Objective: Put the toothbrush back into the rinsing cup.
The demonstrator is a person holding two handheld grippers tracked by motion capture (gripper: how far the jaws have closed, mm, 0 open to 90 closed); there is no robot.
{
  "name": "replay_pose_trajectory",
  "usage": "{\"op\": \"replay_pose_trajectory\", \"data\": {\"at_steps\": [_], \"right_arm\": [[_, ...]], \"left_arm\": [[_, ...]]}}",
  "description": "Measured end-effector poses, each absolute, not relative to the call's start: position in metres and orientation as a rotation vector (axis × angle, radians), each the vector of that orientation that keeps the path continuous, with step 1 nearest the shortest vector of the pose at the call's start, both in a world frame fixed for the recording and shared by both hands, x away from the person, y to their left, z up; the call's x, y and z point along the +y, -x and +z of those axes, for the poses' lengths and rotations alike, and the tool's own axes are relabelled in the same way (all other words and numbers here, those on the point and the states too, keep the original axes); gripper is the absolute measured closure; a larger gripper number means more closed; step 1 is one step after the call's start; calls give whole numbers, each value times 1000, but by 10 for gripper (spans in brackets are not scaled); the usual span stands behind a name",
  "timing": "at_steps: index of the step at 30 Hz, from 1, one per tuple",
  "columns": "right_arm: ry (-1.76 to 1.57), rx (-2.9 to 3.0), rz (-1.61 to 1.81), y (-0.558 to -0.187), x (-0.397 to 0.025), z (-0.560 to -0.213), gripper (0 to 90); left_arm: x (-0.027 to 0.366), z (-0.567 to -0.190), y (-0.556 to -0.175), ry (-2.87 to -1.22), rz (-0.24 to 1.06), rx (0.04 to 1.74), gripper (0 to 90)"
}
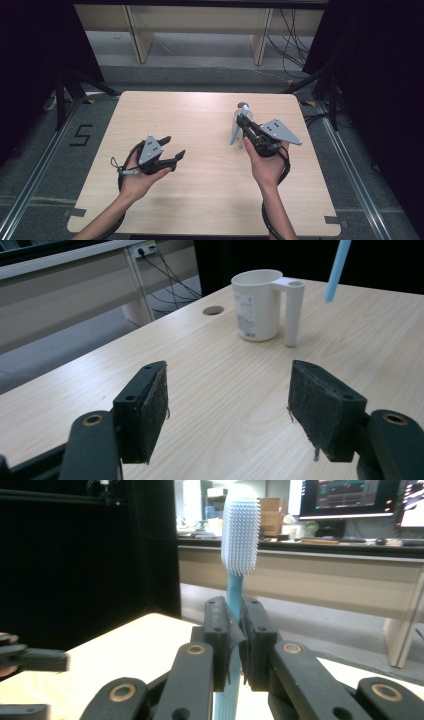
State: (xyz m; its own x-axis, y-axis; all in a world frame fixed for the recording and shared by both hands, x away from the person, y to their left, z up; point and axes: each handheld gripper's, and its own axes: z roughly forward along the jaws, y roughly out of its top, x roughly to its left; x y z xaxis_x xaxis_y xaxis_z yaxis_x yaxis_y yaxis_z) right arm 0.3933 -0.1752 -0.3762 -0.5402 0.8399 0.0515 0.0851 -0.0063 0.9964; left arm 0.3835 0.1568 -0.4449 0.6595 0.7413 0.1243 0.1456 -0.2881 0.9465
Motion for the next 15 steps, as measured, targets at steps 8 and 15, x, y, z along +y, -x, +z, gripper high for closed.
{"op": "replay_pose_trajectory", "data": {"at_steps": [8, 15], "right_arm": [[-993, 1624, 1569, -394, -189, -377, 839], [-1019, 1597, 1521, -397, -197, -378, 839]], "left_arm": [[187, -459, -372, -1744, 698, 741, 318], [200, -475, -363, -1707, 691, 764, 321]]}}
